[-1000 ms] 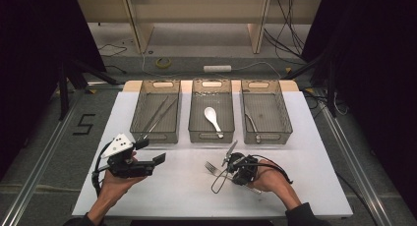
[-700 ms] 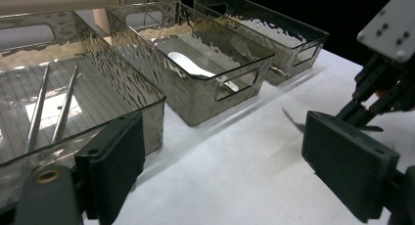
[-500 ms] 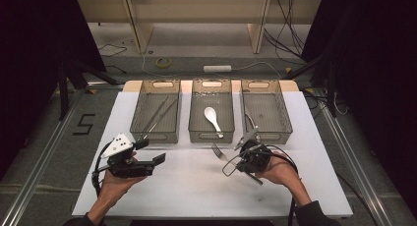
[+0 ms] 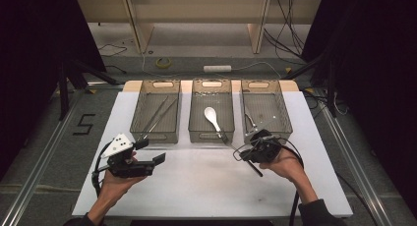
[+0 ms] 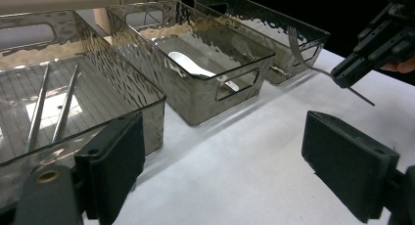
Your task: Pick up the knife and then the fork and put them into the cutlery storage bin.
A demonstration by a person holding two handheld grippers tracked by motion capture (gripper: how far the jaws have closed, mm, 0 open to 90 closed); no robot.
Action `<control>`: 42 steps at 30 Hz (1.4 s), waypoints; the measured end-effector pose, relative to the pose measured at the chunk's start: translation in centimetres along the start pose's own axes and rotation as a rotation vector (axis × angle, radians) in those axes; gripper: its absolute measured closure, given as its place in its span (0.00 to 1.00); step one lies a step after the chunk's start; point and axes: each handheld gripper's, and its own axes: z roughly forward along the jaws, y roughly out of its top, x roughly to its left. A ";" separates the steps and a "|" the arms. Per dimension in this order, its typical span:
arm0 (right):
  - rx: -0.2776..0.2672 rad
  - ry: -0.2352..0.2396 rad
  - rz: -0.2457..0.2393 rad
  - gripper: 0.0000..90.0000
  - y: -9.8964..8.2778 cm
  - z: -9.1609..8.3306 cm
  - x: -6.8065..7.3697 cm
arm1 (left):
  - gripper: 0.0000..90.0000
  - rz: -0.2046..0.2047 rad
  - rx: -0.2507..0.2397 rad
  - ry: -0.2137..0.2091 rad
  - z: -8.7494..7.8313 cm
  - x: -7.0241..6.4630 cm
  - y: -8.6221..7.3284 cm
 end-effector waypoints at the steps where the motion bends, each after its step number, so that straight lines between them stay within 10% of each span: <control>1: -0.009 -0.002 -0.012 0.94 0.0 -0.1 -0.3 | 0.18 -0.001 0.000 0.000 0.0 0.0 0.0; 25: -0.171 -0.142 0.153 0.94 3.7 -4.8 -7.0 | 0.18 -0.004 -0.003 -0.001 0.1 0.1 0.0; 42: -0.218 -0.233 0.274 0.94 5.4 -4.5 -11.0 | 0.18 -0.008 -0.007 -0.001 0.1 0.0 0.0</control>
